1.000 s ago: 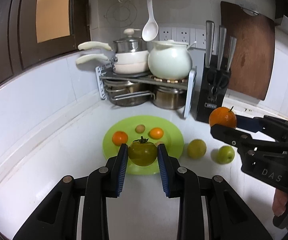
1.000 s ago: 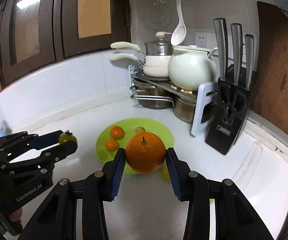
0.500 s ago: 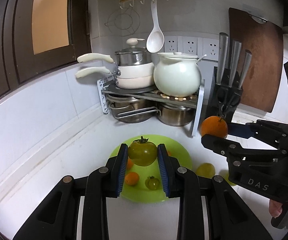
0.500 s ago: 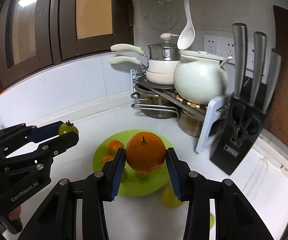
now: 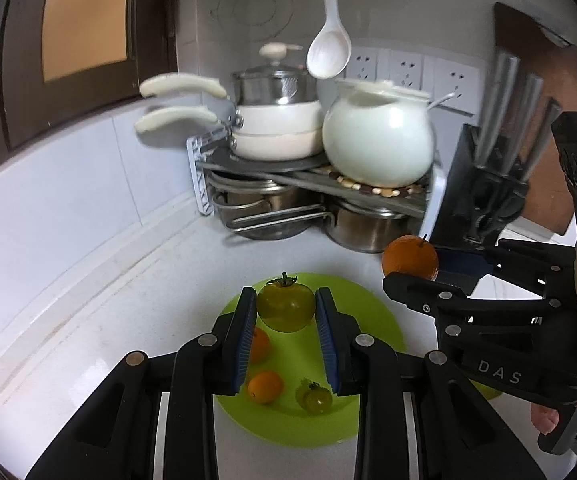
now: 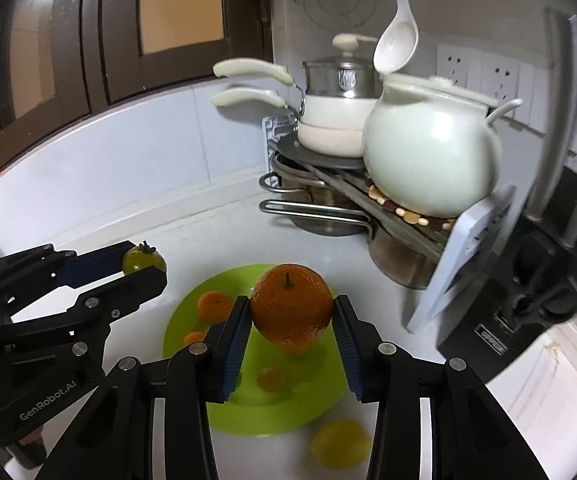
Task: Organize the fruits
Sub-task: 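Carry the tomato and tangerine over the green plate with both tools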
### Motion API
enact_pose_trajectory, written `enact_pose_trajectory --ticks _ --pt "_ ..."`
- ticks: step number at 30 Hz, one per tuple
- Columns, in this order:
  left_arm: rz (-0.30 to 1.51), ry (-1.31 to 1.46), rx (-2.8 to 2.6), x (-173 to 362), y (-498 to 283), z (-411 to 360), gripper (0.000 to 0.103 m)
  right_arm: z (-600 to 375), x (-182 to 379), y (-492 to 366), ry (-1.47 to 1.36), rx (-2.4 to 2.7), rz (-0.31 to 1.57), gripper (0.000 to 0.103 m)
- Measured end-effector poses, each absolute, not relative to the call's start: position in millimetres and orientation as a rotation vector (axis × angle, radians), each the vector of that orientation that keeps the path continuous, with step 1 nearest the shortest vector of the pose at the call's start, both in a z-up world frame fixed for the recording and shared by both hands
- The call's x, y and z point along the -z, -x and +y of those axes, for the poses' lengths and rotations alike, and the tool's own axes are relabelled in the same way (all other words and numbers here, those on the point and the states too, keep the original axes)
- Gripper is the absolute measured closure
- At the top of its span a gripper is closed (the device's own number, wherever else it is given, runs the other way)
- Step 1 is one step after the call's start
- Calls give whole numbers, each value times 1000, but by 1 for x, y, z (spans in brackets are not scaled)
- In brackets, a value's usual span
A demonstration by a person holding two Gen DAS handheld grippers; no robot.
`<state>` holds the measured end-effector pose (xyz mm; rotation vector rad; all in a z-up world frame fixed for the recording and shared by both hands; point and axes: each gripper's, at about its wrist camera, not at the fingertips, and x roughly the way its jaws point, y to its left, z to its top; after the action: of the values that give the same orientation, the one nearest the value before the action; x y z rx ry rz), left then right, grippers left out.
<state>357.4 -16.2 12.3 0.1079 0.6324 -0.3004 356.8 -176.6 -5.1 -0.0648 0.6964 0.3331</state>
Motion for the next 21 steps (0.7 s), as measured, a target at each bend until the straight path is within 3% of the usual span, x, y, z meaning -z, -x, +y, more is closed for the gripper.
enact_pose_trajectory --ticks 21 --pt "854 -127 322 61 -449 -16 73 -160 68 -443 130 -357 934 60"
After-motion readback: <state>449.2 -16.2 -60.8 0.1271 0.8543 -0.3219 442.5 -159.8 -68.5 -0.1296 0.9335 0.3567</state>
